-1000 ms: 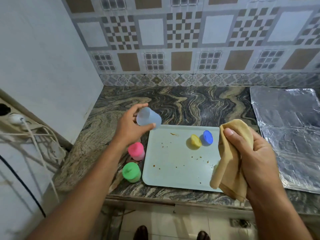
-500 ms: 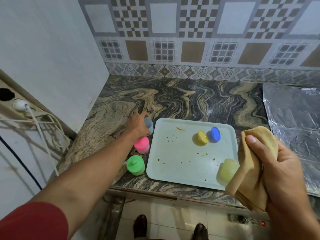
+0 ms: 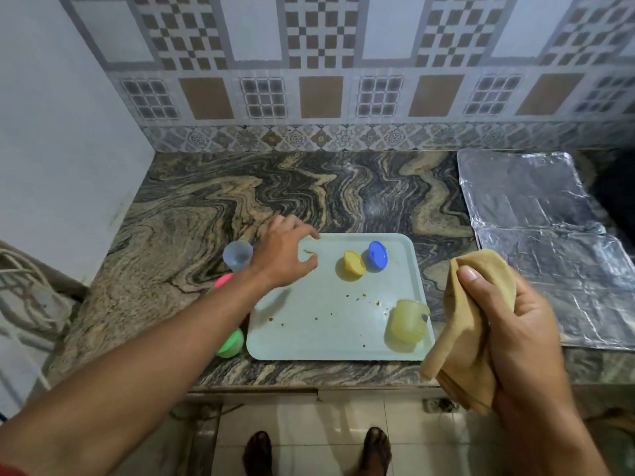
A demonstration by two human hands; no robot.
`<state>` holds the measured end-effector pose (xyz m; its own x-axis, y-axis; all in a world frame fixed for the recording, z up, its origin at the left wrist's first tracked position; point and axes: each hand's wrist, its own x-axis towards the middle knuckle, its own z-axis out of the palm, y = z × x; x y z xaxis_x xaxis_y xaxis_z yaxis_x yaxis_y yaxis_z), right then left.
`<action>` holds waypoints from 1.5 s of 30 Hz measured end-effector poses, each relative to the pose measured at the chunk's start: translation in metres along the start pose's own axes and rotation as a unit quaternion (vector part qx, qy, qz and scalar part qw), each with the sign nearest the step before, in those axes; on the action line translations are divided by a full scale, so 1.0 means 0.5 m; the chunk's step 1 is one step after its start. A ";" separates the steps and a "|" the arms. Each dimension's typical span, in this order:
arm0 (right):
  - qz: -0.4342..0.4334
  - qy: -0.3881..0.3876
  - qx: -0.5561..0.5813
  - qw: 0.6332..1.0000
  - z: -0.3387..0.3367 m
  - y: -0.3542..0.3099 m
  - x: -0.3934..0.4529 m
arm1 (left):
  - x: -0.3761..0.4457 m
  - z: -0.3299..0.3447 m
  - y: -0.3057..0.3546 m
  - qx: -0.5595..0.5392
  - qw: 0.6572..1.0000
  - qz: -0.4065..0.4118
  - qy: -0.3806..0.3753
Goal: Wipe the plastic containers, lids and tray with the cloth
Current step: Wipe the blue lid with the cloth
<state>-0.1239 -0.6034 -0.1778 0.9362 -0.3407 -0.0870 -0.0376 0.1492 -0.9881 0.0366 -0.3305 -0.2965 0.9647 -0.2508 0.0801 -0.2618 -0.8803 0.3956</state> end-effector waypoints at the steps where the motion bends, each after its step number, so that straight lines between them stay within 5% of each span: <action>1: 0.000 0.002 0.001 1.000 -0.006 0.001 -0.002 | 0.008 0.018 0.036 0.005 0.999 0.038 -0.009; 6: 0.002 0.011 0.006 1.000 -0.035 0.008 -0.014 | 0.064 0.104 0.155 0.094 0.982 0.157 -0.056; 14: 0.025 0.076 0.008 0.997 -0.113 0.015 -0.049 | 0.122 0.169 0.209 0.271 0.939 0.188 -0.101; 32: 0.029 0.078 0.006 0.997 -0.137 0.023 -0.057 | 0.166 0.208 0.200 0.295 0.928 0.204 -0.100; 35: 0.031 0.075 0.009 0.997 -0.140 0.028 -0.061 | 0.173 0.196 0.208 0.185 0.966 0.157 -0.088; 37: 0.030 0.079 0.013 0.996 -0.140 0.032 -0.061 | 0.173 0.171 0.217 0.013 0.993 0.087 -0.077; 39: 0.020 0.085 0.018 0.996 -0.136 0.034 -0.058 | 0.163 0.137 0.228 -0.174 0.981 0.022 -0.079; 42: -0.008 0.088 0.025 0.996 -0.122 0.034 -0.047 | 0.115 0.073 0.250 -0.426 0.894 -0.083 -0.112; 45: -0.050 0.080 0.016 0.995 -0.099 0.033 -0.035 | 0.041 0.006 0.263 -0.644 0.732 -0.168 -0.148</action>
<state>-0.1580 -0.6409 -0.1990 0.8669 -0.4984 -0.0093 0.0675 0.1359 -0.9884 0.0219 -0.4527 -0.2455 0.8701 -0.3508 -0.3461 0.4168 0.1493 0.8966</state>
